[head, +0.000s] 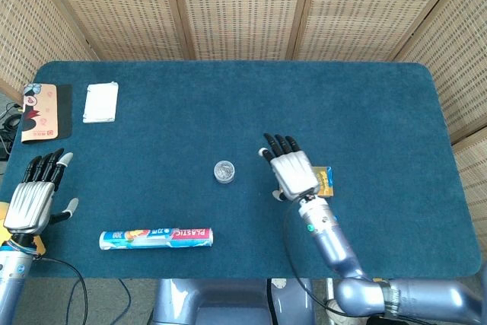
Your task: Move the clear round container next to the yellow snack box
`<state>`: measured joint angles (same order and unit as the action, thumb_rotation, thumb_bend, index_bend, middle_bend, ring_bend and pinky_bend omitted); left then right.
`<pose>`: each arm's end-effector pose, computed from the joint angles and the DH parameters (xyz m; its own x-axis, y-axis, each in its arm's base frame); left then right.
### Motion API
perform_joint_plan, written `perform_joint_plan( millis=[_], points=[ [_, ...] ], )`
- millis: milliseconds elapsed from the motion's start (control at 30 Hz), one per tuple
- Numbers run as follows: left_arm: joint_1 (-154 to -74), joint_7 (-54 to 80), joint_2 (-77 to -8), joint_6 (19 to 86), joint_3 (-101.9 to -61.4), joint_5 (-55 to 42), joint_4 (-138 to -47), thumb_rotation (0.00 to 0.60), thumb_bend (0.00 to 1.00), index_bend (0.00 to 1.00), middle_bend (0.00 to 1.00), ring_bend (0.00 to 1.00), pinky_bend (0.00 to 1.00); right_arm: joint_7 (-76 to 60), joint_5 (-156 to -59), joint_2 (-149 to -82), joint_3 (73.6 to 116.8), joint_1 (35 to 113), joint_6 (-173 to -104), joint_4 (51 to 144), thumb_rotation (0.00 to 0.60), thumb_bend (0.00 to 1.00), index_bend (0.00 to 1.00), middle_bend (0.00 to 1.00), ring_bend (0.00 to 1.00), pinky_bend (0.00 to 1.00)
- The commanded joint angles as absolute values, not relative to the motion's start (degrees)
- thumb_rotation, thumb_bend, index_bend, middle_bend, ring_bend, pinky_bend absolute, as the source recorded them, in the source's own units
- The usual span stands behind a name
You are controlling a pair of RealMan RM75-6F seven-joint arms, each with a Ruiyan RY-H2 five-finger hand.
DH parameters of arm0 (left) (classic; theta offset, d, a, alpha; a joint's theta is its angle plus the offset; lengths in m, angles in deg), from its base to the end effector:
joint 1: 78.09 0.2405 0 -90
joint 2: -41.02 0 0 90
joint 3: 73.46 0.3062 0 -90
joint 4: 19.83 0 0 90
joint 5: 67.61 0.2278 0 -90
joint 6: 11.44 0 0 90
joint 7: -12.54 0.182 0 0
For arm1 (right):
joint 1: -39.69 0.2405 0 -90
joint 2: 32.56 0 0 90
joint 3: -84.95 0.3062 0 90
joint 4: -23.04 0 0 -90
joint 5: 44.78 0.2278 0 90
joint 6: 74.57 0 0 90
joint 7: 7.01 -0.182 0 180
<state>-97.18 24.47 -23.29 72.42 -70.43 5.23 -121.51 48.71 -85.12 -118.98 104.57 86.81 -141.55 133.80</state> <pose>-0.3178 0.2785 0.1383 0.4409 0.0727 0.8946 0.8975 -0.0285 -0.4400 -0.0738 -0.3898 -0.0086 0.5258 -0.1996 0.8269 -0.8280 -0.3429 0.4437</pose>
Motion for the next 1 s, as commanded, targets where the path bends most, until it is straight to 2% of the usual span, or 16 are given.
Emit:
perform_joint_plan(
  millis=[33, 200, 400, 600, 1000],
  points=[
    [-96.9, 24.1, -23.3, 72.0, -70.9, 5.5, -121.2, 0.6, 0.34, 0.0, 0.0, 0.0, 0.0, 54.2, -78.2, -125.5, 106.3, 92.5, -144.8, 130.4, 0.6, 0.0, 0.22, 0.0, 0.0, 0.09],
    [-96.3, 23.5, -23.3, 70.8, -71.9, 6.1, -120.9, 0.6, 0.34, 0.0, 0.0, 0.0, 0.0, 56.4, -75.0, -130.9, 106.8, 97.5, -146.4, 125.9, 0.6, 0.02, 0.22, 0.0, 0.0, 0.1],
    [-96.0, 22.9, -23.3, 69.2, -72.7, 6.4, -120.4, 0.6, 0.34, 0.0, 0.0, 0.0, 0.0, 56.2, -72.0, -133.9, 107.7, 100.8, -145.9, 121.6, 0.6, 0.03, 0.22, 0.0, 0.0, 0.1],
    [-96.1, 22.0, -23.4, 66.8, -73.6, 5.8, -119.2, 0.6, 0.34, 0.0, 0.0, 0.0, 0.0, 55.7, -69.3, -136.8, 108.1, 103.8, -143.3, 115.2, 0.6, 0.06, 0.25, 0.0, 0.0, 0.1],
    [-96.2, 21.6, -24.0, 63.6, -75.2, 4.8, -117.4, 0.6, 0.34, 0.0, 0.0, 0.0, 0.0, 54.6, -66.5, -141.3, 108.3, 108.5, -138.9, 105.0, 0.6, 0.07, 0.26, 0.0, 0.0, 0.1]
  ],
)
